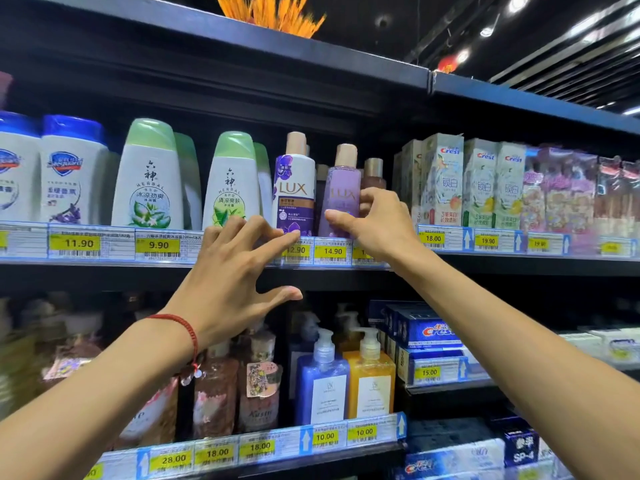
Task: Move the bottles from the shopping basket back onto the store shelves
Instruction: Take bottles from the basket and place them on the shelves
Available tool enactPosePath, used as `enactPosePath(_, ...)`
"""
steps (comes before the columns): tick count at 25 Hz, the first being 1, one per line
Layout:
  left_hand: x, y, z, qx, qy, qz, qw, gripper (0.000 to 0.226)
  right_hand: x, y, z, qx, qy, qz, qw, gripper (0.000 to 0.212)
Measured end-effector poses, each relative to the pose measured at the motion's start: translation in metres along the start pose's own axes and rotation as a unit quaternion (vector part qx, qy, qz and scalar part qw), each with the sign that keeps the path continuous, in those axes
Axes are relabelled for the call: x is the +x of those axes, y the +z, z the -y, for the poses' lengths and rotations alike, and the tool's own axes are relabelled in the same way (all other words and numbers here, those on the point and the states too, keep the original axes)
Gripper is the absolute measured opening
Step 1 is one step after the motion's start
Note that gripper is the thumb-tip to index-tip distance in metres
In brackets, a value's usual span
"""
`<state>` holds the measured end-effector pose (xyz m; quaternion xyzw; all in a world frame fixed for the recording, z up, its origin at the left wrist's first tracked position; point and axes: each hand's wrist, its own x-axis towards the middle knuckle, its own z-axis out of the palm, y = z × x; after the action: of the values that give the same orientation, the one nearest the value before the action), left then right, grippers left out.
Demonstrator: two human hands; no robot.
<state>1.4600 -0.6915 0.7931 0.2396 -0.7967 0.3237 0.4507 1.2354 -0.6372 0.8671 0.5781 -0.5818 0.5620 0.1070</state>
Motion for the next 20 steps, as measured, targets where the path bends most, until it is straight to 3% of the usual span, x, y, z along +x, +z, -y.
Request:
enactPosePath(7,-0.001,0.001,0.0,0.004,-0.001,-0.007,1.0,0.08,-0.004,-0.004,-0.003,-0.037,-0.009,0.011,0.999,0.062)
enactPosePath(20,-0.003,0.001,-0.002,-0.009,0.001,-0.017,1.0,0.079,0.0,0.011,-0.01,-0.079,0.03,-0.057,0.995,0.063)
